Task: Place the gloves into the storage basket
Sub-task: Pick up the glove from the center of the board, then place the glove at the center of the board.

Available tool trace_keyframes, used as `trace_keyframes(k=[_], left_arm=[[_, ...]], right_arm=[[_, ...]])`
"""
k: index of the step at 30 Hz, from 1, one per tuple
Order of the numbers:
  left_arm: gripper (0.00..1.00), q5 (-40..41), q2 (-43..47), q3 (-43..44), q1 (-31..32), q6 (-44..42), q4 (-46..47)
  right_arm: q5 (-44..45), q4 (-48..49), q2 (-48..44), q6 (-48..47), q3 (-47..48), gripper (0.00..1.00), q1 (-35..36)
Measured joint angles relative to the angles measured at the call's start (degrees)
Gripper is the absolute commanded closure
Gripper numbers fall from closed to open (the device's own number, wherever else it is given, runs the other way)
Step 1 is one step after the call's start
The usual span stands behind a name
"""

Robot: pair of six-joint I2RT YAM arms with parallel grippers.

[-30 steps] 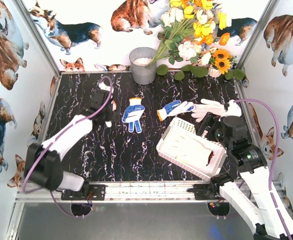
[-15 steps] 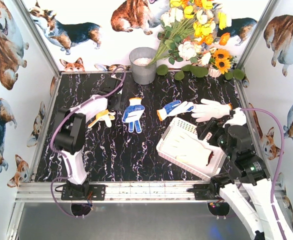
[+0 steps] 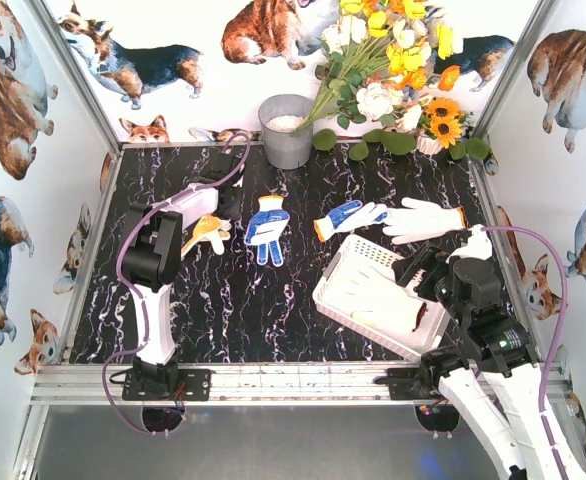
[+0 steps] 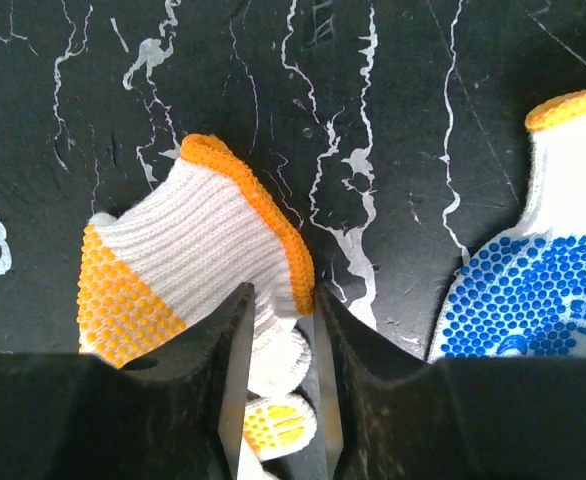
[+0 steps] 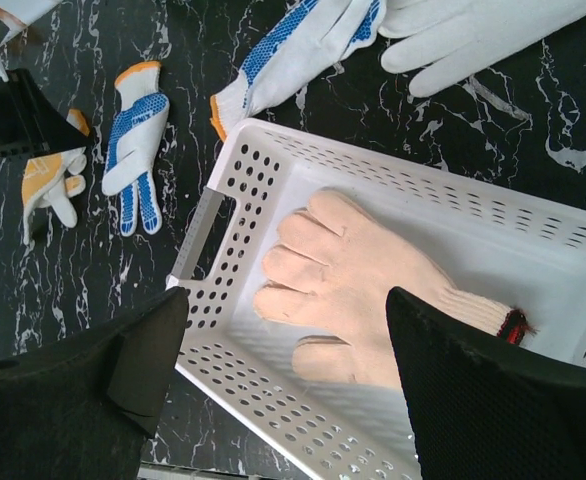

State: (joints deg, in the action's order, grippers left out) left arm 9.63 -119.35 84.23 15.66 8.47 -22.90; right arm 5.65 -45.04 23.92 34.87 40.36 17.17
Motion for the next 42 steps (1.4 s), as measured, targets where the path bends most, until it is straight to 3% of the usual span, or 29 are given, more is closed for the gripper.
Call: trace_keyframes(k=[4,11,19,23,29,37,42], left_arm=[[1.00,0.0,-0.1,0.0,0.0,-0.1,0.2],[1.00,-0.6,2.5,-2.2,0.0,-0.5,0.4],[1.00,-6.9,23.5,-7.3,0.0,-0.9,-4.0],[1.00,-13.6,36.5,-10.0,0.0,-2.3,-7.4],[1.00,-27.5,47.1,-13.6,0.2,-3.0,-13.2],[1.00,-45.8,55.1,-15.6,1.7,-4.3,-20.5],[1.00,-53.0,57.8,-16.1,3.9,-4.4,-23.0]], right_arm=[[0.0,-0.5,-0.1,0.5,-0.1,0.18,0.0],[-3.8,-1.5,-0.1,1.3,0.0,0.20,0.0],[-13.8,0.4,3.0,1.3,0.9,0.22,0.0],[-23.1,6.9,7.4,1.6,0.9,0.19,0.0],[-33.2,14.3,15.1,1.1,1.0,0.16,1.6],[-36.7,16.1,24.7,-6.6,10.0,0.17,10.3],[-37.2,20.2,29.9,-10.5,13.2,0.24,16.1]])
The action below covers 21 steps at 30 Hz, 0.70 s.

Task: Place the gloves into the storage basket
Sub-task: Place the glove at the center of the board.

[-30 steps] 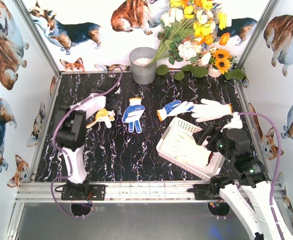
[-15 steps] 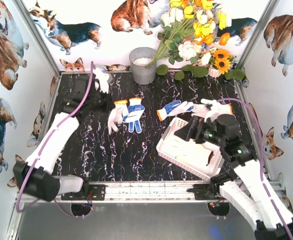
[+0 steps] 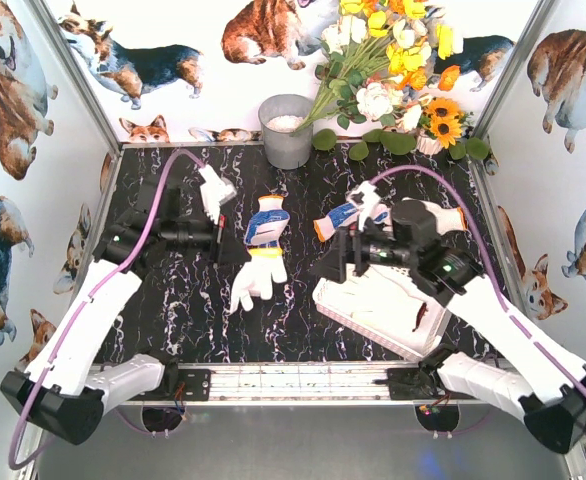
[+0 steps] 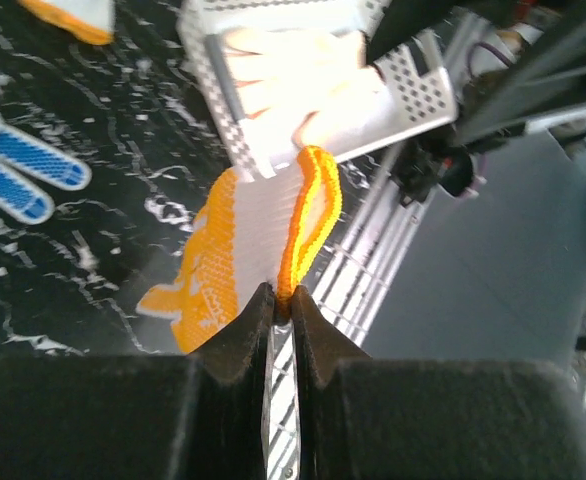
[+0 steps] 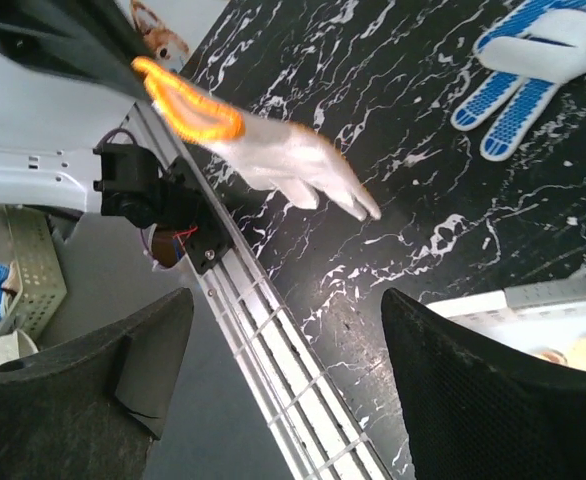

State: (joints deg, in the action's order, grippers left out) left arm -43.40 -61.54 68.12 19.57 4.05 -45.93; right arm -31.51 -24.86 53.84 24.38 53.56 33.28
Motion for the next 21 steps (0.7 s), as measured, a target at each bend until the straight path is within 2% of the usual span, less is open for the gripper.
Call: trace_keyframes(k=[8,12,21], left_arm=[[1.00,-2.2,1.0,0.0,8.5,0.3,-3.2],[1.00,-2.2,1.0,0.0,10.4,1.2,-3.1],[1.00,-2.2,0.2,0.0,13.6,1.8,-3.1]], right_arm=[[-1.7,0.8,10.4,-4.2,3.8,0.21,6.3],[-1.7,0.7,12.6,-6.1,6.0,0.20,10.4],[-1.4,0.7,15.6,-6.8,8.0,0.24,13.7]])
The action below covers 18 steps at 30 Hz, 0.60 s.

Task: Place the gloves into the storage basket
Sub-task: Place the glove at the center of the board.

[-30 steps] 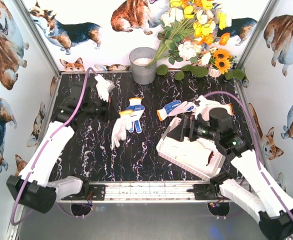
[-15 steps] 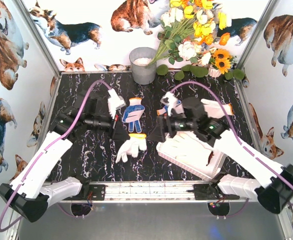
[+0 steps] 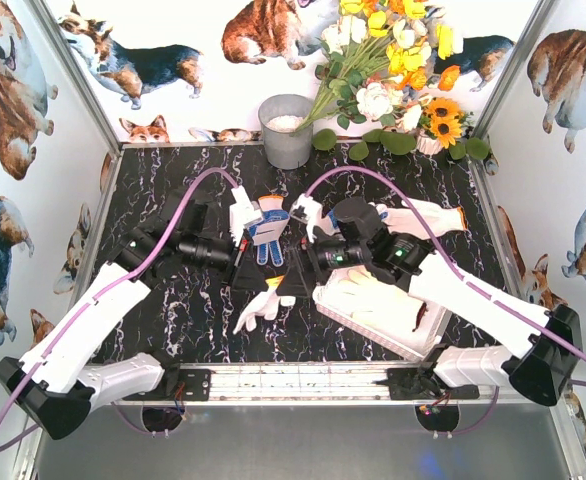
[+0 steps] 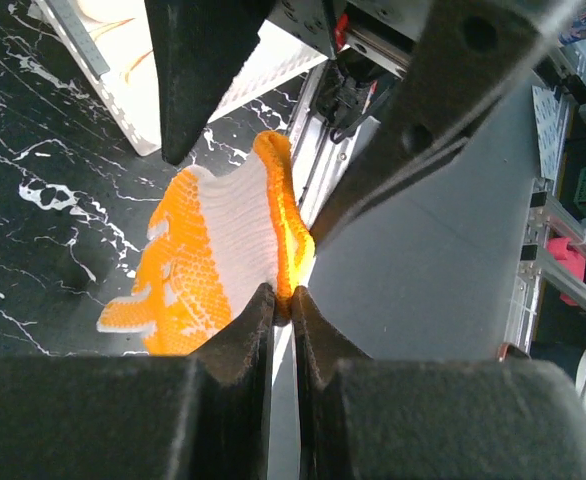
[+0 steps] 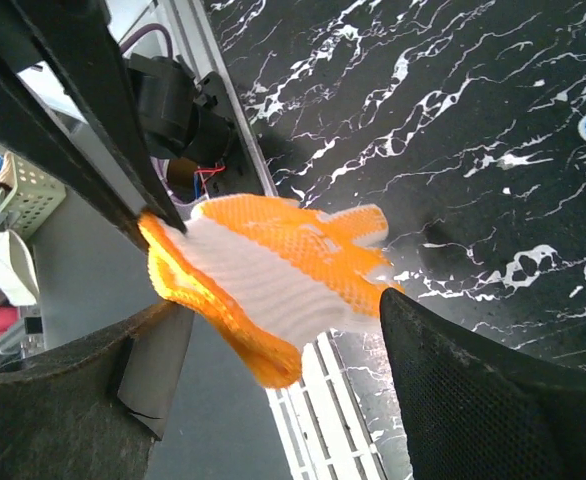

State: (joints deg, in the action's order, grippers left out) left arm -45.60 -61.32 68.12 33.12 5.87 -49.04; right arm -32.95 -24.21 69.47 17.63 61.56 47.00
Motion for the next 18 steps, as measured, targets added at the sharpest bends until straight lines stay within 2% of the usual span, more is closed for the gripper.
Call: trace_keyframes(k=[6,8,13,15,18], left_arm=[[1.00,1.8,-0.4,0.0,0.1,-0.1,0.0],[1.00,2.3,-0.5,0.0,0.2,-0.1,0.3],[1.00,3.3,-1.1,0.0,0.3,-0.1,1.6],[1.00,4.1,-1.5,0.0,0.3,-0.1,2.1],[1.00,5.9,-1.7,0.0,0.3,0.1,2.9]], right_arm=[[-0.2,-0.2,1.8,-0.4,2.5,0.23,2.9],[-0.2,-0.5,1.9,-0.9,3.1,0.28,4.0],[0.9,-1.7,1.9,-1.4,3.5,0.80,5.6],[2.2,-2.2,1.9,-1.2,3.5,0.97,5.7],[4.7,-2.5,1.9,0.0,3.5,1.00,5.7]])
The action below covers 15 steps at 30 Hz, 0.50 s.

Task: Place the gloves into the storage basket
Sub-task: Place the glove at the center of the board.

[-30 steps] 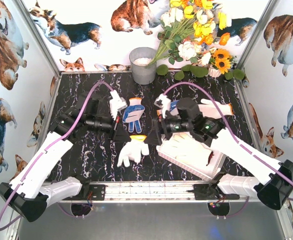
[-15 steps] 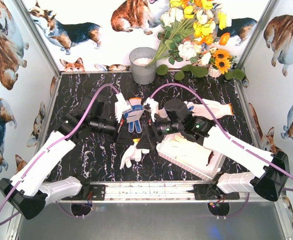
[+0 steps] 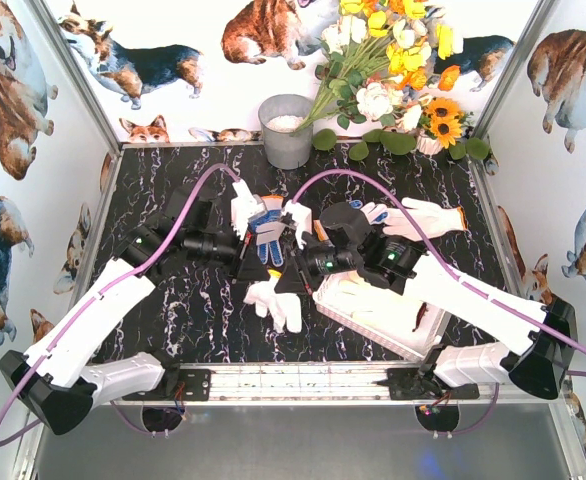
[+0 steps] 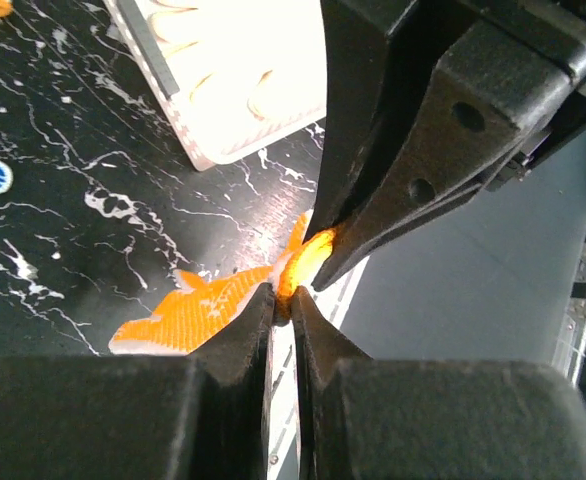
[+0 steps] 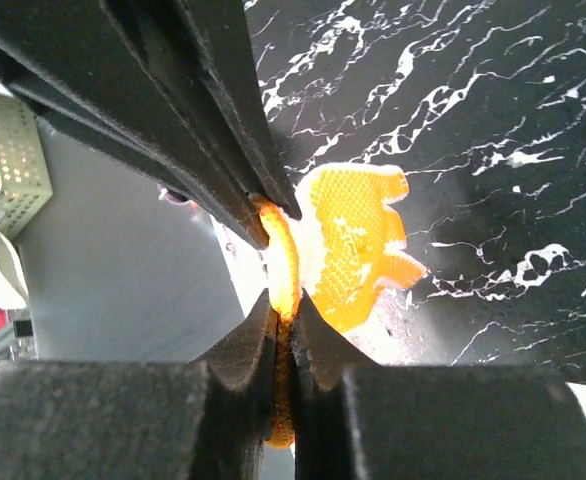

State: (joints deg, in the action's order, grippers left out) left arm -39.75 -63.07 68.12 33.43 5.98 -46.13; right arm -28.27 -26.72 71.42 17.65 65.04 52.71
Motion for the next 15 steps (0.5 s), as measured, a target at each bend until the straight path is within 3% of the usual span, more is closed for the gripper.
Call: trace_keyframes(k=[1,3,5,8,11,15], left_arm=[[1.00,0.7,0.0,0.0,0.0,0.3,0.3],[0.86,2.3,0.0,0.0,0.0,0.7,1.2],[0.49,4.3,0.0,-0.1,0.1,1.3,2.1],[0.19,8.5,0.6,-0.4,0.1,2.4,3.9],[0.07,14.4,1.7,-0.7,-0.4,3.0,4.9],[0.01,22.9,1.9,-0.6,-4.2,3.8,5.5]], right_arm=[[0.9,0.0,0.0,0.6,0.0,1.00,0.0],[2.5,0.2,0.0,1.9,-0.1,1.00,0.0],[3.9,0.9,0.0,3.4,-0.4,1.00,0.0],[7.0,1.2,-0.3,5.4,-1.9,1.00,0.0],[11.3,0.8,-1.4,7.4,-3.8,1.00,0.0],[16.0,0.4,-4.5,8.8,-6.1,1.00,0.0]])
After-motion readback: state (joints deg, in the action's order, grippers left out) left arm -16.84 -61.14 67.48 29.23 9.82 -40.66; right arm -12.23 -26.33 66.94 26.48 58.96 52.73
